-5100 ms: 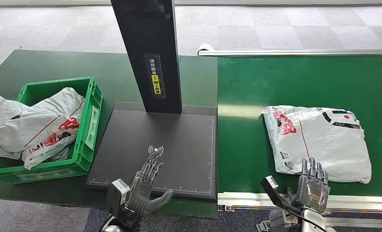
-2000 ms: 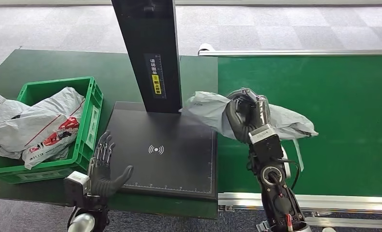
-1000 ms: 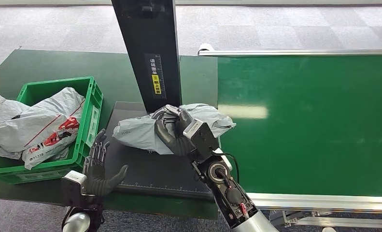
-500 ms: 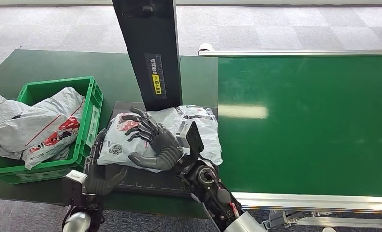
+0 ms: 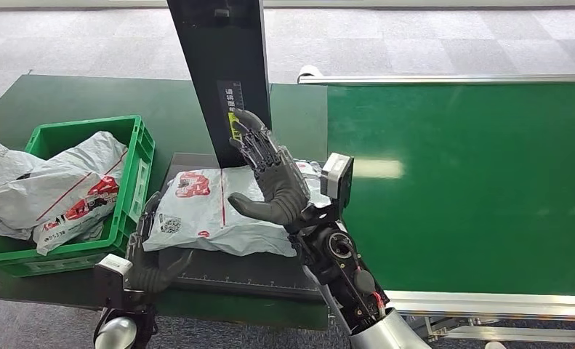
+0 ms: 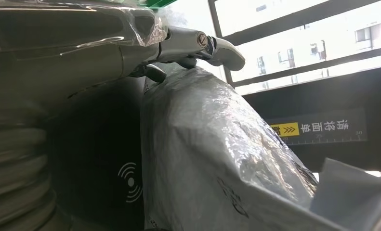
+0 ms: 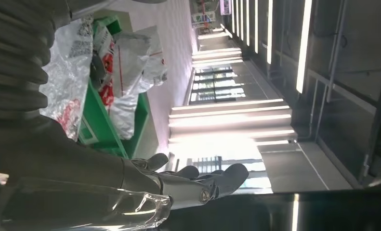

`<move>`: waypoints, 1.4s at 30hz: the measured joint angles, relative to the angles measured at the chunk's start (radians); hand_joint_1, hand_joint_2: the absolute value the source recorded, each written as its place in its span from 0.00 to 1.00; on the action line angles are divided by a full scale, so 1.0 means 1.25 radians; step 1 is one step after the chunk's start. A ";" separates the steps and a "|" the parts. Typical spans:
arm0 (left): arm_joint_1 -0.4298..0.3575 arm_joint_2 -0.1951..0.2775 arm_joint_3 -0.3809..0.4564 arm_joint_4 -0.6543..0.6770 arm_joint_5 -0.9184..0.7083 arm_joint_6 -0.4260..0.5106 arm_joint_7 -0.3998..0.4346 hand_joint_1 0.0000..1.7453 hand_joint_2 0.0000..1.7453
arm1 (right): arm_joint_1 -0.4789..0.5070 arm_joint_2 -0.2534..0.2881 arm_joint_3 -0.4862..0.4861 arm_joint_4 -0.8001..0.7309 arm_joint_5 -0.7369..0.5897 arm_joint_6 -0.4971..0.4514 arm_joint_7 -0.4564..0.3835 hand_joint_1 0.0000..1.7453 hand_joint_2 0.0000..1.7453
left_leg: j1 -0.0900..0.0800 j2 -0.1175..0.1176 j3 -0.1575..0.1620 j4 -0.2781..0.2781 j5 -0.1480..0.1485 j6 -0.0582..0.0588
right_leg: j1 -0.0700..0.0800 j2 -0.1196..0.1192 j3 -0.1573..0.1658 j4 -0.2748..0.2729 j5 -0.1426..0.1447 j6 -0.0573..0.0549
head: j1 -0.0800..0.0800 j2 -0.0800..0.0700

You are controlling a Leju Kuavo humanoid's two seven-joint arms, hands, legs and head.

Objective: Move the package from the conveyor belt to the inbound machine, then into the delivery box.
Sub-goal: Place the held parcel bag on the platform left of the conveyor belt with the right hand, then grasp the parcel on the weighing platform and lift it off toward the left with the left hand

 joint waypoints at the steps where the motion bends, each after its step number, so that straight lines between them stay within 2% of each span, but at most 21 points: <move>1: 0.000 0.000 0.001 0.000 0.000 0.000 0.000 0.00 1.00 | 0.000 -0.005 -0.008 -0.018 0.004 -0.017 -0.002 0.00 1.00 | 0.000 0.000 0.000 0.000 0.000 0.000 | 0.000 0.000 0.000 0.000 0.000 0.000 | 0.000 0.000; 4: 0.004 0.000 0.008 -0.003 -0.003 -0.002 0.000 0.00 1.00 | 0.004 -0.031 -0.053 -0.097 0.032 -0.070 0.010 0.00 1.00 | 0.000 0.000 0.000 0.000 0.000 0.000 | 0.000 0.000 0.000 0.000 0.000 0.000 | 0.000 0.000; 7: 0.017 0.001 0.017 -0.021 -0.012 -0.028 0.002 0.00 1.00 | 0.033 -0.064 -0.134 -0.197 0.062 -0.113 0.018 0.00 1.00 | -0.001 -0.002 0.000 0.000 0.000 0.000 | -0.001 -0.001 0.000 0.000 0.000 0.000 | 0.000 0.000; 11: 0.041 0.002 0.022 -0.046 -0.058 -0.086 0.000 0.00 1.00 | 0.128 -0.106 -0.281 -0.307 0.113 -0.122 0.010 0.00 1.00 | -0.001 -0.004 -0.001 0.001 -0.001 0.001 | -0.001 -0.004 0.001 -0.002 0.000 0.000 | 0.000 0.000; 14: 0.056 0.004 0.012 -0.058 -0.113 -0.131 -0.010 0.00 1.00 | 0.216 -0.129 -0.393 -0.337 0.153 -0.122 0.003 0.00 1.00 | -0.001 -0.004 -0.001 0.000 -0.001 0.001 | -0.001 -0.004 0.001 -0.002 0.000 0.001 | 0.000 0.000; 20: 0.078 0.013 -0.069 -0.064 -0.134 -0.242 -0.009 0.00 1.00 | 0.354 -0.146 -0.554 -0.336 0.175 -0.115 -0.001 0.00 1.00 | -0.001 -0.004 -0.002 0.000 -0.001 0.001 | -0.001 -0.004 0.000 -0.002 0.000 0.001 | 0.000 0.000; 28: 0.075 0.041 -0.192 -0.028 -0.196 -0.192 -0.008 0.00 1.00 | 0.426 -0.133 -0.638 -0.346 0.180 -0.111 0.018 0.00 1.00 | -0.001 -0.004 -0.001 0.000 -0.001 0.001 | -0.001 -0.004 0.001 -0.002 0.000 0.001 | 0.000 0.000; 29: 0.073 0.044 -0.204 -0.023 -0.198 -0.189 -0.008 0.21 1.00 | 0.431 -0.131 -0.646 -0.350 0.180 -0.111 0.019 0.00 1.00 | -0.001 -0.004 -0.001 0.000 -0.001 0.001 | -0.001 -0.004 0.001 -0.002 0.000 0.001 | 0.000 0.000; 32: 0.068 0.052 -0.236 -0.006 -0.217 -0.165 -0.004 0.96 1.00 | 0.446 -0.122 -0.667 -0.362 0.178 -0.112 0.019 0.00 1.00 | -0.001 -0.004 -0.001 0.000 -0.001 0.001 | -0.001 -0.004 0.001 -0.002 0.000 0.001 | 0.000 0.000; 33: 0.064 0.054 -0.245 0.002 -0.229 -0.150 -0.001 1.00 1.00 | 0.449 -0.120 -0.672 -0.366 0.178 -0.112 0.020 0.00 1.00 | -0.001 -0.004 -0.001 0.000 -0.001 0.001 | -0.001 -0.004 0.001 -0.002 0.000 0.001 | 0.000 0.000; 37: 0.041 0.060 -0.273 0.047 -0.262 -0.094 0.006 1.00 1.00 | 0.462 -0.111 -0.694 -0.387 0.177 -0.112 0.020 0.00 1.00 | -0.001 -0.004 -0.001 0.000 -0.001 0.001 | -0.001 -0.004 0.001 -0.002 0.000 0.001 | 0.000 0.000; 42: 0.007 0.061 -0.284 0.096 -0.268 -0.064 0.002 1.00 1.00 | 0.483 -0.097 -0.724 -0.418 0.174 -0.112 0.020 0.00 1.00 | -0.001 -0.004 -0.001 0.000 -0.001 0.001 | -0.001 -0.004 0.001 -0.002 0.000 0.001 | 0.000 0.000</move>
